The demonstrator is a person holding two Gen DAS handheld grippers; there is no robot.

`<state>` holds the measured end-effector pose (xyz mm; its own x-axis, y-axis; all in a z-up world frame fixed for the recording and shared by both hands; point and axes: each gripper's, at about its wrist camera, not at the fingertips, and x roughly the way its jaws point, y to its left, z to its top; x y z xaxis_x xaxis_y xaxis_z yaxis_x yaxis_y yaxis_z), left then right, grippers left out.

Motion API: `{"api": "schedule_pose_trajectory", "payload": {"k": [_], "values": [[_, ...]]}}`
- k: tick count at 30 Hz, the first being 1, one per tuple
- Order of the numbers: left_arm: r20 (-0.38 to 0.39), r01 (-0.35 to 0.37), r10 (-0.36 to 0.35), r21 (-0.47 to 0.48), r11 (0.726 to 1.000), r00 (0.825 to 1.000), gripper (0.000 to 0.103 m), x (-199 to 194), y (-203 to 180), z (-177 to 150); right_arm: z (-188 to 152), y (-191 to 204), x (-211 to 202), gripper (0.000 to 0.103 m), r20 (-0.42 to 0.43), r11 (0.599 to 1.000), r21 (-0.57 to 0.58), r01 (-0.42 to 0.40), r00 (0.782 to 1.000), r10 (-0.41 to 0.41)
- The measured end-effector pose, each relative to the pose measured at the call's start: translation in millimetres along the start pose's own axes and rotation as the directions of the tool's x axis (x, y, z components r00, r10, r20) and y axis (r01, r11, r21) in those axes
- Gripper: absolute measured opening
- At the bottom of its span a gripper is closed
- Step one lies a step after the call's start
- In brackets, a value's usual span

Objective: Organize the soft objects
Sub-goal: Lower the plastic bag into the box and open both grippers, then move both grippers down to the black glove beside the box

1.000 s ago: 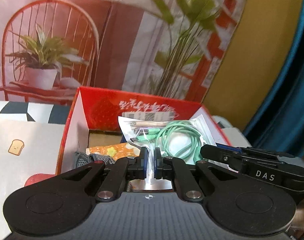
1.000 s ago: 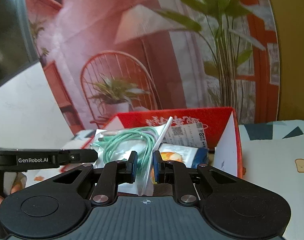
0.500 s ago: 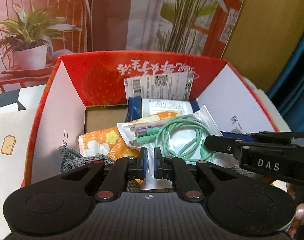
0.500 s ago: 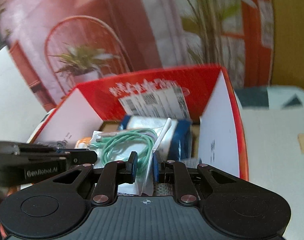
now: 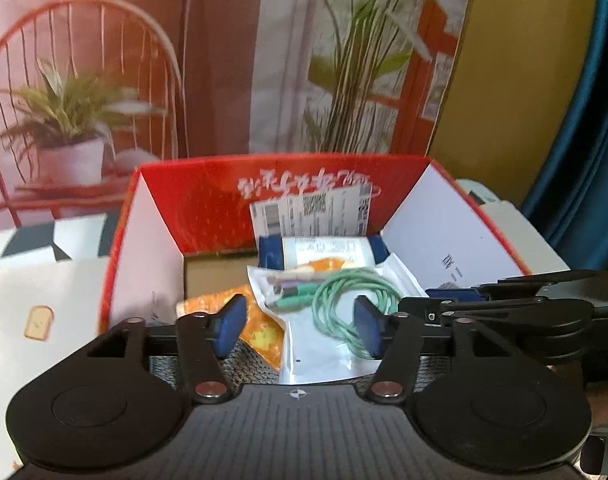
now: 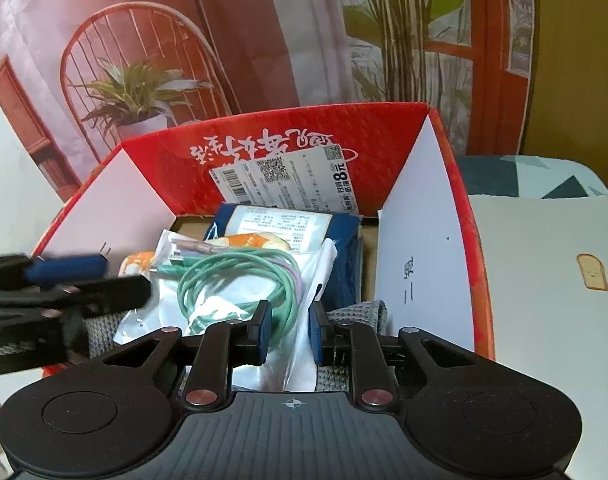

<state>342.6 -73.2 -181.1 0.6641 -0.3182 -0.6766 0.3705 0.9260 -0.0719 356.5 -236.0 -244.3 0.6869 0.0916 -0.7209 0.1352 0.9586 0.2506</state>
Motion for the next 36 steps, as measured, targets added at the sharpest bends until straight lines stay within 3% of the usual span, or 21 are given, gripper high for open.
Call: {"api": "schedule_pose_trajectory", "payload": {"k": [1,3,4,5,6,7,9,12,24,36], "values": [[0.019,-0.004,0.003,0.004,1.0,1.0,0.074,-6,0,-1,-1,1,-4,0.024,0.013,1.0,-0.001,0.005,1.0,-0.005],[0.057,-0.015,0.014,0.015,1.0,0.998,0.095,-20,-1,-3,-2,3,-16,0.03,0.061,1.0,-0.01,0.006,0.998,-0.005],[0.076,-0.017,0.015,0.022,1.0,0.997,0.098,-27,-2,-5,-3,4,-24,0.037,0.097,1.0,-0.024,-0.002,0.995,0.004],[0.094,-0.014,0.012,0.028,0.999,0.995,0.1,-34,-1,-8,-5,6,-33,0.044,0.14,0.999,-0.048,-0.013,0.99,0.019],[0.11,-0.011,0.008,0.035,0.999,0.994,0.1,-40,-1,-11,-8,9,-43,0.061,0.186,0.997,-0.077,-0.016,0.982,0.03],[0.12,-0.013,0.009,0.036,0.999,0.993,0.1,-46,0,-13,-11,12,-53,0.07,0.229,0.995,-0.103,-0.009,0.973,0.033],[0.136,-0.036,0.034,0.015,0.999,0.99,0.103,-57,3,-19,-15,15,-67,0.074,0.268,0.99,-0.139,-0.006,0.962,0.043],[0.175,-0.08,0.08,-0.006,0.997,0.981,0.103,-76,5,-27,-18,21,-81,0.101,0.274,0.99,-0.144,0.016,0.961,0.025],[0.241,-0.137,0.143,-0.044,0.99,0.96,0.103,-134,17,-70,-59,27,-122,0.103,0.355,0.994,-0.106,0.004,0.934,0.035],[0.216,-0.169,0.182,-0.078,0.983,0.959,0.103,-144,26,-119,-116,19,-143,0.103,0.478,0.996,-0.085,-0.013,0.877,0.052]]}}
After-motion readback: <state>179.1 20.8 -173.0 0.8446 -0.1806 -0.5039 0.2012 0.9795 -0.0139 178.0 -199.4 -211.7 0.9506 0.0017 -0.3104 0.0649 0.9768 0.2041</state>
